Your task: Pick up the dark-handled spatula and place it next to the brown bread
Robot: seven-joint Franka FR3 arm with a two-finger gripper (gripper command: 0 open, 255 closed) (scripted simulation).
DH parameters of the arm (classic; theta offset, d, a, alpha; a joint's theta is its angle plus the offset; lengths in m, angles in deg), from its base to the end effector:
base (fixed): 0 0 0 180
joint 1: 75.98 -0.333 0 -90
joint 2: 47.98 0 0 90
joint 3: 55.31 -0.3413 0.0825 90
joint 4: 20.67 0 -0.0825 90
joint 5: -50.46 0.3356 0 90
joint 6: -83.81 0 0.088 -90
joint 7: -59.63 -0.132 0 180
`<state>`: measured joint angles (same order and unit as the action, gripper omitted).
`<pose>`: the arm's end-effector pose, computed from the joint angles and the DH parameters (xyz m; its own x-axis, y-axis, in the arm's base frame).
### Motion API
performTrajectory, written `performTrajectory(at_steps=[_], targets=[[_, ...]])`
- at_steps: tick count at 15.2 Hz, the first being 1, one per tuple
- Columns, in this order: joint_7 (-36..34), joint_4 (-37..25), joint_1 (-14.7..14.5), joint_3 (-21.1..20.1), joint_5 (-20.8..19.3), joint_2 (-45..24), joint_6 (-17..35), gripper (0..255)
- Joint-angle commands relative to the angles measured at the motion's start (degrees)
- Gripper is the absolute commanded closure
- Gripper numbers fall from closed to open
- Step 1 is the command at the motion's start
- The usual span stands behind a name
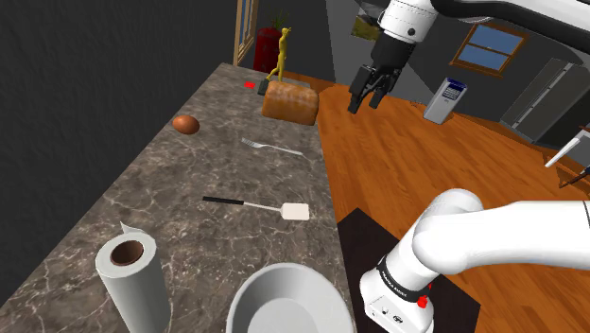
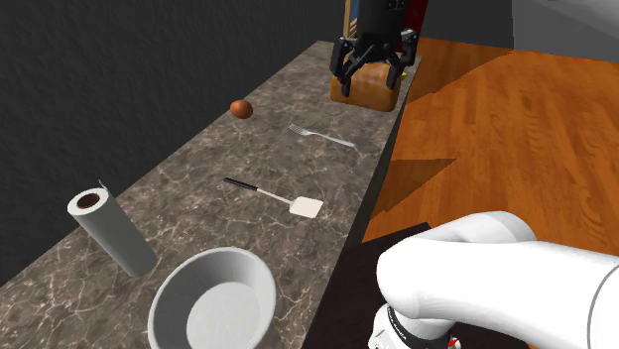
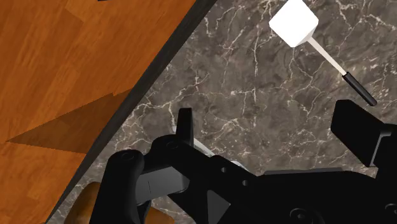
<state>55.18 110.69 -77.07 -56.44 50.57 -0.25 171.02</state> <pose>0.2231 0.0116 0.6165 0.9970 -0.0444 0.0631 -0.0450 -0.9990 0.0078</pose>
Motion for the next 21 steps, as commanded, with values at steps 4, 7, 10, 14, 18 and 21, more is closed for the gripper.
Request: performTrajectory(at_steps=[4,7,10,14,18,21], targets=[[2.9,3.4,-2.3,-0.6,0.7,-1.9,5.4,0],[5.7,6.4,-4.5,-1.4,1.4,-4.3,10.8,0],[8.6,9.0,-6.8,-2.1,2.1,-7.2,16.2,0],[12.5,11.7,-9.8,-3.3,3.0,-11.7,23.5,0],[16.3,13.6,-12.8,-4.6,3.8,-16.9,30.7,0],[19.2,14.6,-15.0,-5.7,4.4,-21.2,36.0,0]])
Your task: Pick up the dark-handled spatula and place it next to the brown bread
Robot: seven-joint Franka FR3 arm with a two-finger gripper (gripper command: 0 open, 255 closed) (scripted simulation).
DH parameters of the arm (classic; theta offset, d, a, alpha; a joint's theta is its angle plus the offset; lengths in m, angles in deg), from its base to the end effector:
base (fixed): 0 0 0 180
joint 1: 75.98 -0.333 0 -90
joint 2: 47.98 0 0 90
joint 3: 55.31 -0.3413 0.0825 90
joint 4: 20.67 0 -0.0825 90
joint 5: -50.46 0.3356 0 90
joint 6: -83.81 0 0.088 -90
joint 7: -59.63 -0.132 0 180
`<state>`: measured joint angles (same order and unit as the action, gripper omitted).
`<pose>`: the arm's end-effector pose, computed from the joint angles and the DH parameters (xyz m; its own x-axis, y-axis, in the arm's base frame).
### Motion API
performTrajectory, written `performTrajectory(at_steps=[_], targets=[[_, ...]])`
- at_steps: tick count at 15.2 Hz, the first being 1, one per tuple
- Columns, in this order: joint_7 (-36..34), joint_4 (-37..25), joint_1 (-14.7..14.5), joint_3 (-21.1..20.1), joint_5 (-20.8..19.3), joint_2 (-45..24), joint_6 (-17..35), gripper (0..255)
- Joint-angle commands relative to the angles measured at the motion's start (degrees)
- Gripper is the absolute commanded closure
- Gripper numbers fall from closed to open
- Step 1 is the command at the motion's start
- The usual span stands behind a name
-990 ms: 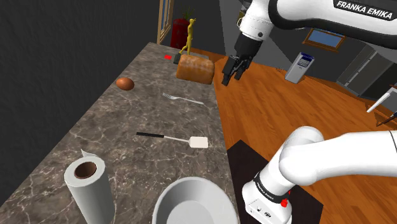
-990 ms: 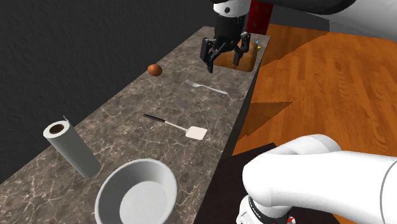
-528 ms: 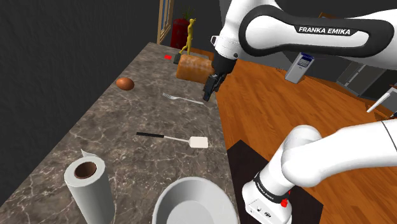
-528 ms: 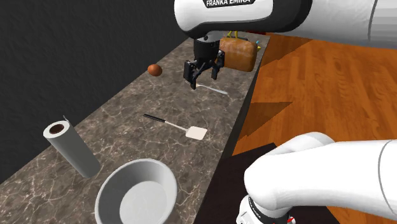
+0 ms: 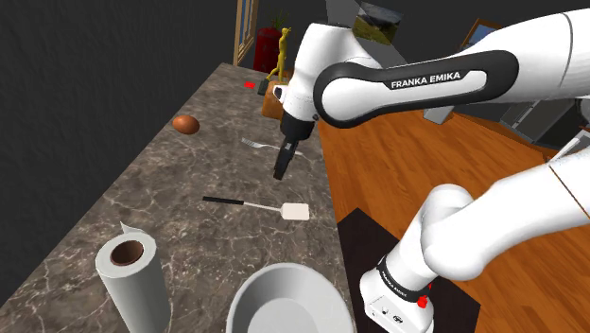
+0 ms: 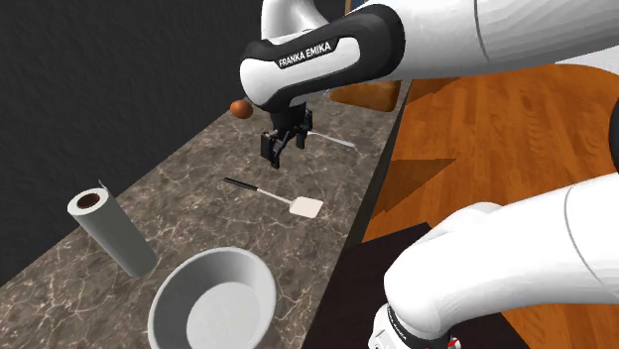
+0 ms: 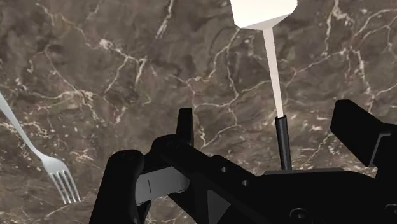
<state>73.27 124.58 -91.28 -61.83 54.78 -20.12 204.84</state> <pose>0.3185 0.1357 0.4648 0.8399 0.5390 0.0630 0.5400 -0.8416 0.0011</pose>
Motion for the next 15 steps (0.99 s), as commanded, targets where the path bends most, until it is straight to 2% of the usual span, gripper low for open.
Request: performTrajectory(at_steps=[1,6,15], targets=[[2.0,0.9,-1.4,-0.7,0.4,-2.9,3.9,0],[6.3,1.4,-4.5,-2.6,0.9,-10.3,11.8,0],[6.0,3.6,-4.4,-3.1,0.7,-14.9,18.6,0]])
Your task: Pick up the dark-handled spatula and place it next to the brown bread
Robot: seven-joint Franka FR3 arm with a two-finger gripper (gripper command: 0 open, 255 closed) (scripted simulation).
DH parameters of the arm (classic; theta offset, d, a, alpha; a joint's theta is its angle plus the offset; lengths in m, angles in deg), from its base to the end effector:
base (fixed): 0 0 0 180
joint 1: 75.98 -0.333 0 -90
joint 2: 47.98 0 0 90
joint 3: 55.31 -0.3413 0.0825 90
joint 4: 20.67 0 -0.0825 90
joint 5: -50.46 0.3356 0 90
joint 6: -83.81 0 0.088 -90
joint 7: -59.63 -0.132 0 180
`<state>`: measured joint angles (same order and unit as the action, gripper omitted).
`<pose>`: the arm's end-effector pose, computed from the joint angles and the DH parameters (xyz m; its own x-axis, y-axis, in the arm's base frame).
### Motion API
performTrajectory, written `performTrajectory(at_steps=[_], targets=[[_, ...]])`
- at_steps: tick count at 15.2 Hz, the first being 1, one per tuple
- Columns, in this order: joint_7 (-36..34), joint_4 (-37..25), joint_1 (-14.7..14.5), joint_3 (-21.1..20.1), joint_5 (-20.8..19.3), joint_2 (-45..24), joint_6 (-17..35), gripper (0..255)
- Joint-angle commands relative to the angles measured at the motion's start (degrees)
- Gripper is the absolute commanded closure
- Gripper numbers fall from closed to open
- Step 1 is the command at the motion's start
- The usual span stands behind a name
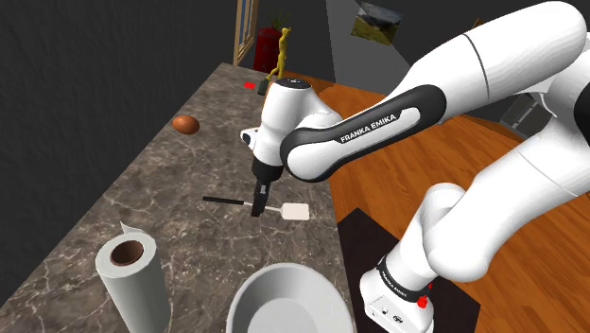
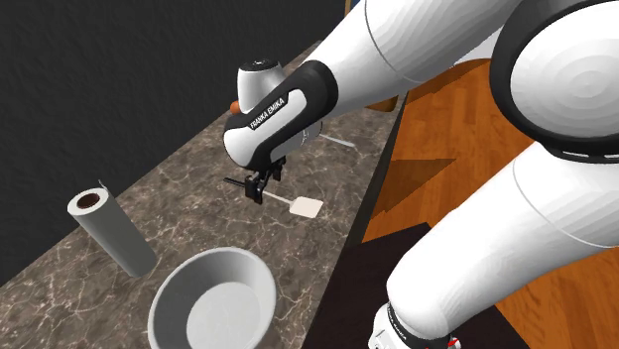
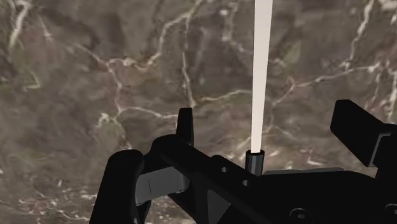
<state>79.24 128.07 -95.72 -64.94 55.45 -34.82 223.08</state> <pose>0.3417 0.1941 0.3748 0.7041 0.7070 0.0657 0.7086 -0.7056 -0.0007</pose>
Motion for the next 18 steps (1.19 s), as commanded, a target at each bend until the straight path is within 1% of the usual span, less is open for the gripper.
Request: performTrajectory(at_steps=[1,6,7,16,18], targets=[[0.0,0.1,0.0,0.0,0.0,-0.2,0.4,0],[0.0,0.1,0.0,0.0,0.0,-0.2,0.4,0],[0.0,0.1,0.0,0.0,0.0,-0.2,0.4,255],[0.0,0.1,0.0,0.0,0.0,-0.2,0.4,255],[0.1,-0.5,0.0,0.1,0.1,1.0,-1.4,255]])
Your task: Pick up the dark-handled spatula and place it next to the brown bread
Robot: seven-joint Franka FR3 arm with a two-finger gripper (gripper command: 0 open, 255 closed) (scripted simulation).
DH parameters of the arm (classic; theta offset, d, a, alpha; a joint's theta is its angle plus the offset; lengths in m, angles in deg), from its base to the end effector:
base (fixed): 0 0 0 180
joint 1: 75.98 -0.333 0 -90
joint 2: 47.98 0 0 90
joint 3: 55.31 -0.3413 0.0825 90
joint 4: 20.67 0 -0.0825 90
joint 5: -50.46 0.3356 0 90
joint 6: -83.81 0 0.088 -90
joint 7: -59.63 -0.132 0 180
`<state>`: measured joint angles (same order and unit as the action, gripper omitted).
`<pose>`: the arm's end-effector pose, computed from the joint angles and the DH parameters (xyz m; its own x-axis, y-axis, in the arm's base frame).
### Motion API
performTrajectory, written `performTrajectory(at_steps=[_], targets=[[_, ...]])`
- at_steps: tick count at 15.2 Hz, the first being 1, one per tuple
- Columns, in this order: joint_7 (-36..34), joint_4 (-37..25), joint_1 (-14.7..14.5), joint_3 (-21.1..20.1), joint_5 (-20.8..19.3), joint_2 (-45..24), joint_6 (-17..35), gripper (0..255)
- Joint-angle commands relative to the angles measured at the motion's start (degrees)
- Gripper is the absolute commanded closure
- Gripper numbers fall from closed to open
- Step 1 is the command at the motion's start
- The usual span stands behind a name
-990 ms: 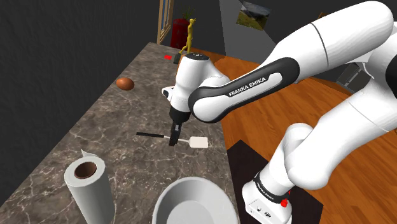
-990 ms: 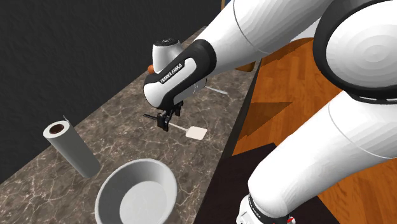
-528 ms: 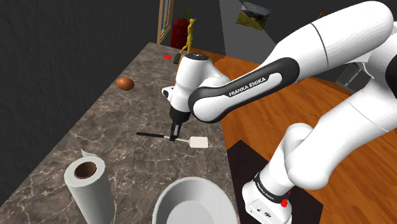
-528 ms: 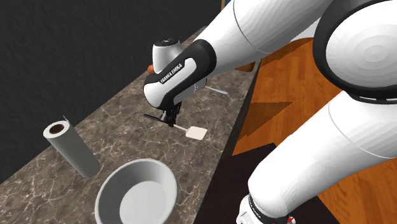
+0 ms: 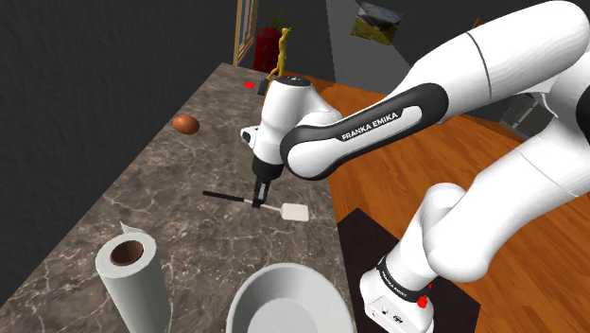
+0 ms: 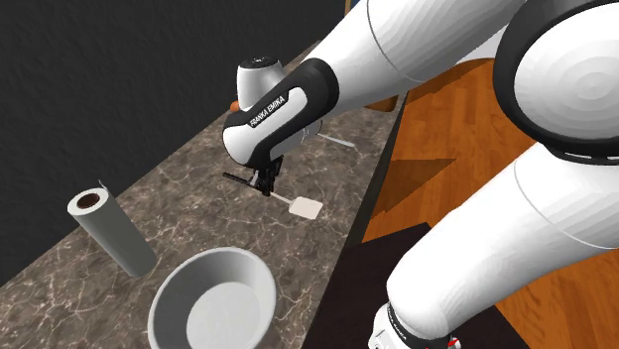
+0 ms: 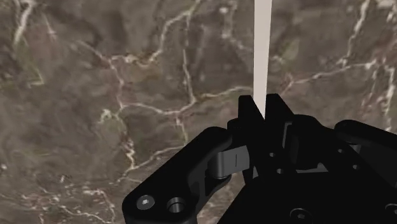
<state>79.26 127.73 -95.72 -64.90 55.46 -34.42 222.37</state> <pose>0.3416 0.1941 0.3787 0.7041 0.7070 0.0662 0.7086 -0.7056 -0.0004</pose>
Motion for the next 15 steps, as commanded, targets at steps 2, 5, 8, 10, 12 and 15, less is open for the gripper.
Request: performTrajectory(at_steps=[2,5,8,10,12,15], targets=[[0.1,-0.8,0.0,0.1,0.1,1.7,-2.5,255],[0.1,-1.9,-0.1,0.3,0.2,3.3,-5.2,255],[0.2,-3.2,-0.1,0.5,0.2,4.7,-7.9,255],[0.2,-4.1,-0.1,0.6,0.2,5.6,-9.6,255],[0.2,-5.0,-0.1,0.7,0.2,6.4,-11.3,255],[0.2,-6.5,-0.1,0.8,0.2,7.5,-13.9,255]])
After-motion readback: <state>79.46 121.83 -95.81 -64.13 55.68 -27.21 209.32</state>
